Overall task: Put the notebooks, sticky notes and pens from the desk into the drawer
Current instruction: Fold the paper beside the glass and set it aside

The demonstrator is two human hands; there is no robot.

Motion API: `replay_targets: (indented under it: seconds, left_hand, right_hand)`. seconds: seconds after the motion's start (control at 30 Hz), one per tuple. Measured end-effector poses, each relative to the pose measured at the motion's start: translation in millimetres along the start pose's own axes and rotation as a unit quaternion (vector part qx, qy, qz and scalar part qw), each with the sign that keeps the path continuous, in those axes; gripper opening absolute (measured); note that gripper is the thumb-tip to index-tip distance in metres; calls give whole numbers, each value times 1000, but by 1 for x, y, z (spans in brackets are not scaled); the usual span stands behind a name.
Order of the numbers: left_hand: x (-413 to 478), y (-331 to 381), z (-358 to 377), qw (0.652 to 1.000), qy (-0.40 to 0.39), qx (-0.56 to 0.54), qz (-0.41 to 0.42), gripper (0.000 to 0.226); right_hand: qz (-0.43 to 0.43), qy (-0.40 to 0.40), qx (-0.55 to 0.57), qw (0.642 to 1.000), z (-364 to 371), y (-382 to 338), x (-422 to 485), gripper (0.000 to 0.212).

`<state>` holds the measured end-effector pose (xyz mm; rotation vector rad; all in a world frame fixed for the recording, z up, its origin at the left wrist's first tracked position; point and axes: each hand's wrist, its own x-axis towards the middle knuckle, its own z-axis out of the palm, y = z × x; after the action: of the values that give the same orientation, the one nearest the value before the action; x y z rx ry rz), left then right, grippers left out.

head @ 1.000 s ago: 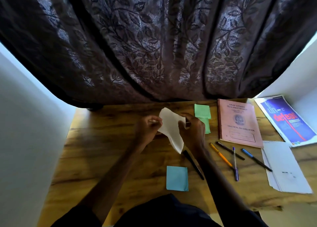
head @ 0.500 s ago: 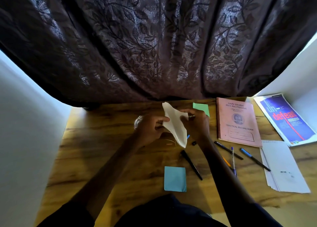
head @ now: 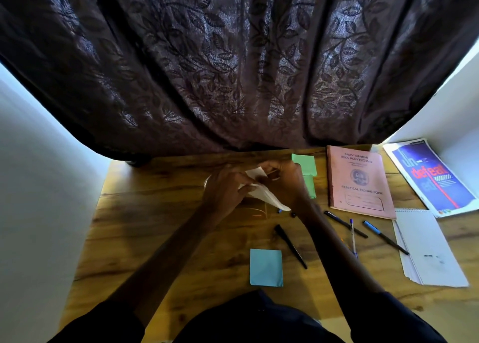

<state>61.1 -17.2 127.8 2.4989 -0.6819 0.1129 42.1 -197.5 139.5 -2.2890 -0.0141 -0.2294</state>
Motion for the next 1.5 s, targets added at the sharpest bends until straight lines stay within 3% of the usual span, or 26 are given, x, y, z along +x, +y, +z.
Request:
replay_targets:
  seconds: [0.13, 0.3, 0.43, 0.53, 0.67, 0.8, 1.07, 1.17, 1.3, 1.37, 1.5]
  left_hand:
    - [7, -6, -3, 998, -28, -47, -43, 24]
    - [11, -7, -6, 994, -35, -77, -69, 24]
    - [13, -6, -8, 992, -25, -105, -66, 23]
    - [15, -6, -11, 989, -5, -119, -83, 23]
    - [18, -6, -7, 988, 13, -137, -75, 24]
    - [13, -21, 9, 992, 12, -99, -74, 35]
    - [-15, -64, 46, 985, -88, -47, -141, 51]
    - [-22, -69, 52, 984, -85, -38, -154, 56]
    - [-25, -71, 47, 989, -31, -33, -138, 81]
    - [-22, -72, 42, 995, -36, -32, -84, 92]
    - [-15, -71, 48, 996, -90, -10, -12, 61]
  right_hand:
    - [-46, -23, 14, 999, 0, 8, 0, 12]
    - [-88, -50, 23, 995, -1, 23, -2, 21]
    - [-90, -82, 20, 992, 2, 20, 1, 19]
    - [-67, -108, 12, 992, 3, 20, 4, 35]
    - [-56, -81, -22, 995, 4, 26, 10, 34]
    - [-55, -67, -61, 994, 4, 46, 15, 28]
    - [-57, -125, -67, 988, 46, 56, 15, 23]
    - [-50, -140, -74, 986, 54, 51, 14, 23]
    - [-64, -161, -64, 983, 42, 44, 18, 22]
    - [-66, -164, -53, 983, 35, 43, 20, 20]
    - [-105, -161, -22, 981, 37, 40, 18, 15]
